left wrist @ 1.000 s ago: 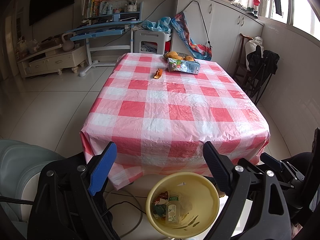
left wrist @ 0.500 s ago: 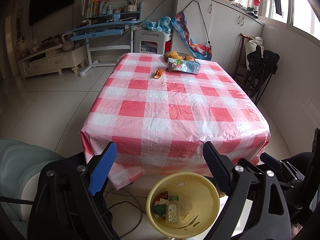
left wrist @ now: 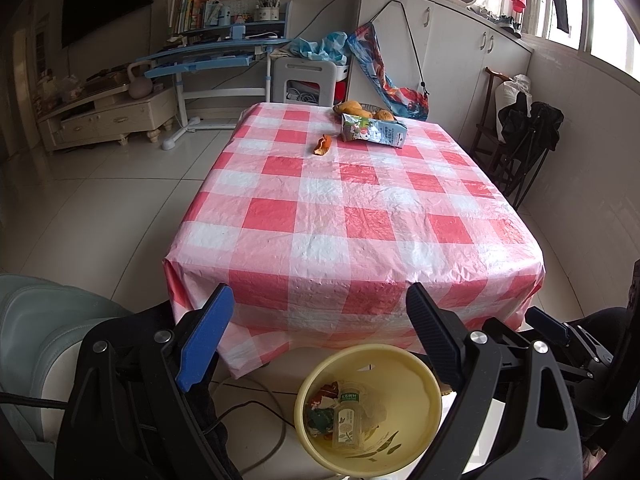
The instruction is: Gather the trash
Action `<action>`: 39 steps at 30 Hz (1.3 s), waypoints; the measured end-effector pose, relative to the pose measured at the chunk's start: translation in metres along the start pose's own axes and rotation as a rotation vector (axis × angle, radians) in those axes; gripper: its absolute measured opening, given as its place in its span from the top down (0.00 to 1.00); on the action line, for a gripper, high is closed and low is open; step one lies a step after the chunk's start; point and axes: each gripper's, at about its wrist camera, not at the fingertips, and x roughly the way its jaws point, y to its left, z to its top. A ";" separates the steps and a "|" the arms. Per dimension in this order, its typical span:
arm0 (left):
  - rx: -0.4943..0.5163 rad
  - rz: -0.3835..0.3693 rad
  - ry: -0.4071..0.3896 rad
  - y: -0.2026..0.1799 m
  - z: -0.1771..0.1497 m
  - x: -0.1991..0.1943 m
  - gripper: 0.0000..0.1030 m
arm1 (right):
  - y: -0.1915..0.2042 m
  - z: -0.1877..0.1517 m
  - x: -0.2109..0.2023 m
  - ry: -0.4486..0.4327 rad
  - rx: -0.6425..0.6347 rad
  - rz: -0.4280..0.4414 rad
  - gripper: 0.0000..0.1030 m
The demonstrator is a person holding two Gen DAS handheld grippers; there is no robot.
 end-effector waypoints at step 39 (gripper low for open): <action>0.001 -0.005 -0.008 -0.004 0.000 -0.003 0.18 | 0.002 0.000 0.001 0.005 -0.008 -0.004 0.24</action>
